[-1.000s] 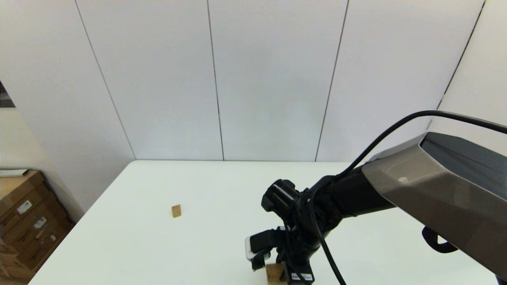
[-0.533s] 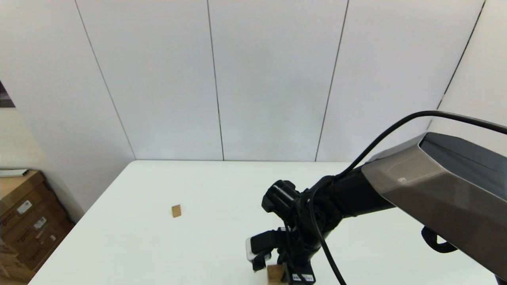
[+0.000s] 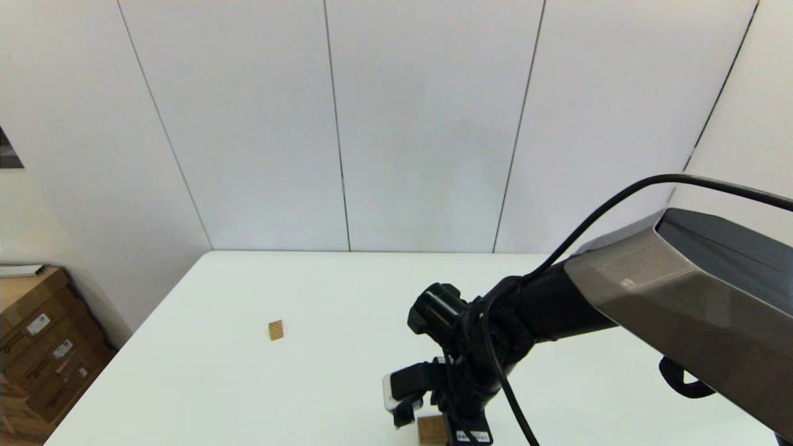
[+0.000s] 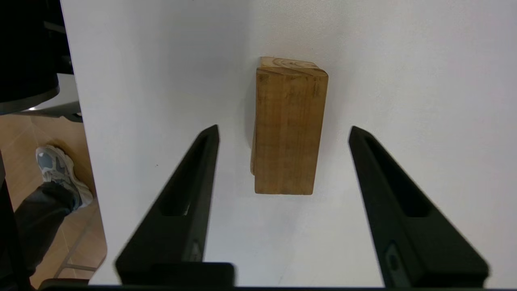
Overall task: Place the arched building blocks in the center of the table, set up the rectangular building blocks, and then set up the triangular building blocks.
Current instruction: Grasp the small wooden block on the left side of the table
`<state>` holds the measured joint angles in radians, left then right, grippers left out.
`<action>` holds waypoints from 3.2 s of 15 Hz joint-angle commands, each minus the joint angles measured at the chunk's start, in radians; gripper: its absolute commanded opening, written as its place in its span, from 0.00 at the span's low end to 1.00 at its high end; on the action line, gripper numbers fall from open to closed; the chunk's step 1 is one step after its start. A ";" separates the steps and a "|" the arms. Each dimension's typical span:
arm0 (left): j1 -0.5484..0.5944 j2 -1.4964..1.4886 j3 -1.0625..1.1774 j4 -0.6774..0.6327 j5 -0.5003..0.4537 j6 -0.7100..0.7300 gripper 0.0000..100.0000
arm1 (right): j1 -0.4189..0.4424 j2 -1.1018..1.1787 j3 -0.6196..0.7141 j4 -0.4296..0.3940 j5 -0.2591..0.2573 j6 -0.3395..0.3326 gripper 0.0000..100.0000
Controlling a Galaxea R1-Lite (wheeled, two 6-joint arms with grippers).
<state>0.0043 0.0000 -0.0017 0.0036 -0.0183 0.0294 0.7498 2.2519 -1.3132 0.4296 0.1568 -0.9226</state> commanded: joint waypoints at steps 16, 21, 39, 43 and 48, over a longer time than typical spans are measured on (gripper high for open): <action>0.000 0.002 0.000 -0.001 0.000 0.000 1.00 | -0.822 -1.434 0.427 0.092 -0.040 0.283 1.00; 0.000 0.002 0.000 -0.001 0.000 0.000 1.00 | -0.823 -1.813 0.649 0.092 -0.046 0.444 1.00; 0.000 0.002 0.000 -0.001 0.000 0.000 1.00 | -0.745 -2.258 0.991 0.049 -0.155 0.691 1.00; 0.000 0.002 0.000 -0.001 0.000 0.000 1.00 | -0.747 -2.252 1.283 -0.434 -0.151 0.772 1.00; 0.000 0.002 0.000 -0.001 0.000 0.000 1.00 | -0.747 -2.252 1.301 -0.457 -0.141 0.761 1.00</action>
<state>0.0038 0.0000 -0.0017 0.0032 -0.0181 0.0287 0.0023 0.0000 -0.0183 -0.0360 0.0077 -0.1587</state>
